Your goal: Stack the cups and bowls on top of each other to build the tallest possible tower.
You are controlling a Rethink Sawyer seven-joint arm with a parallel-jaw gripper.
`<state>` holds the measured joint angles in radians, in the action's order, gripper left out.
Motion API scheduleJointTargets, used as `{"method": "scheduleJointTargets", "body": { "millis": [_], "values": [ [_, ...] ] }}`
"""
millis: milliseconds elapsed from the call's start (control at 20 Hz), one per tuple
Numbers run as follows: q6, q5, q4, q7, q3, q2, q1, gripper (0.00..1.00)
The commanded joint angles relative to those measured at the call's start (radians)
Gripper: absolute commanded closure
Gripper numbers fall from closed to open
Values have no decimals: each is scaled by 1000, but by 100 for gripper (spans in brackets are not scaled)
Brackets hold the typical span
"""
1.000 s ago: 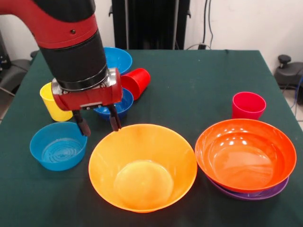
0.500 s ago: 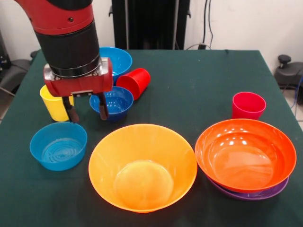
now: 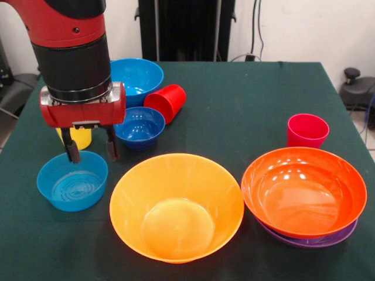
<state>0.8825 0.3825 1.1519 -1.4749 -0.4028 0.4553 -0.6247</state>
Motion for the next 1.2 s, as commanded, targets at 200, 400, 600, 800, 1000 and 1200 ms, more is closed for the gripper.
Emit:
{"method": "scheduleJointTargets", "body": {
  "millis": [200, 400, 600, 800, 1000, 1200],
  "values": [
    [-127, 51, 115, -52, 44, -118, 34, 0],
    [-141, 38, 137, -64, 55, -116, 42, 0],
    [-150, 34, 150, -75, 64, -117, 49, 0],
    [-164, 33, 157, -75, 67, -121, 49, 0],
    [-185, 34, 163, -84, 74, -120, 53, 0],
    [-181, 33, 152, -80, 83, -114, 57, 0]
  ]
}}
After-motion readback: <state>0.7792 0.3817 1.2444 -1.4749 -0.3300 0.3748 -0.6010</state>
